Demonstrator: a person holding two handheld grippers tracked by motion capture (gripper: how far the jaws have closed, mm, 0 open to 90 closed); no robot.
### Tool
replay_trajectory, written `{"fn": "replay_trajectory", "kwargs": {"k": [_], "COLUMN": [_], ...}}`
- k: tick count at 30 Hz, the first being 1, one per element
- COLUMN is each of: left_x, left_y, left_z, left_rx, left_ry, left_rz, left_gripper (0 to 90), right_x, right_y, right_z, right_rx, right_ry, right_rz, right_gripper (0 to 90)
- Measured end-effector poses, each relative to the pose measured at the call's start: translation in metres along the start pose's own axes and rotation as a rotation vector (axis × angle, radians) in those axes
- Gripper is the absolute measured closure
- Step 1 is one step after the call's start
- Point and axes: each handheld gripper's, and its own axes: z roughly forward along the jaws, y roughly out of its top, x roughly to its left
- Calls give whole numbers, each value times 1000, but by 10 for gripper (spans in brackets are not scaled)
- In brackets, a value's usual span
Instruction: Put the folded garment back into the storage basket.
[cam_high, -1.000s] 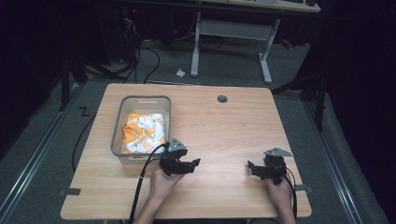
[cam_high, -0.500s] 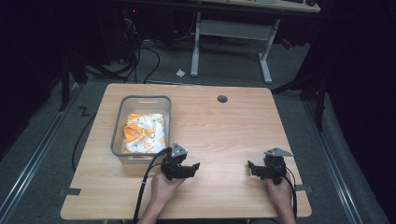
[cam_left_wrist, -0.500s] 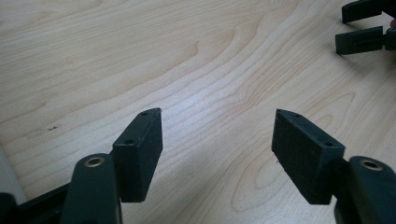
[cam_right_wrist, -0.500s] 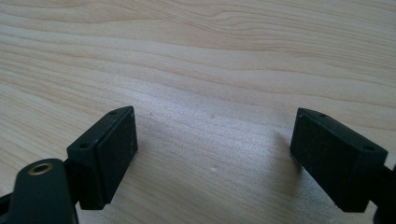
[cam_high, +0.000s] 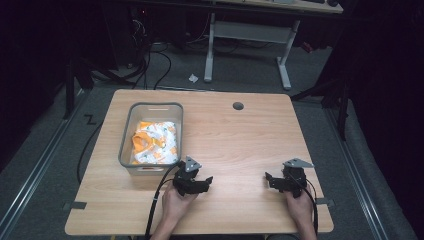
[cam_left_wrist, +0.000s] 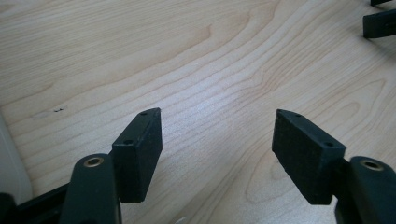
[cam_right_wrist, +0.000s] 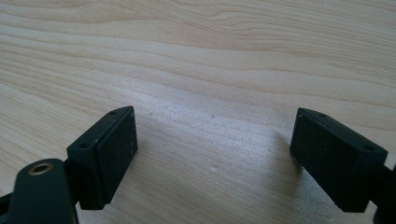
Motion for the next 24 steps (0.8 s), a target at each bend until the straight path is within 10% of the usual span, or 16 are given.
{"fn": "replay_trajectory", "kwargs": {"k": [24], "left_x": [-6], "left_y": [-9], "left_z": [13], "left_rx": [17], "left_ry": [117], "left_rz": [81], "left_gripper": [304], "right_x": [0], "right_y": [0], "right_z": [0], "right_rx": [0], "right_ry": [0], "right_rz": [1], "right_gripper": [147]}}
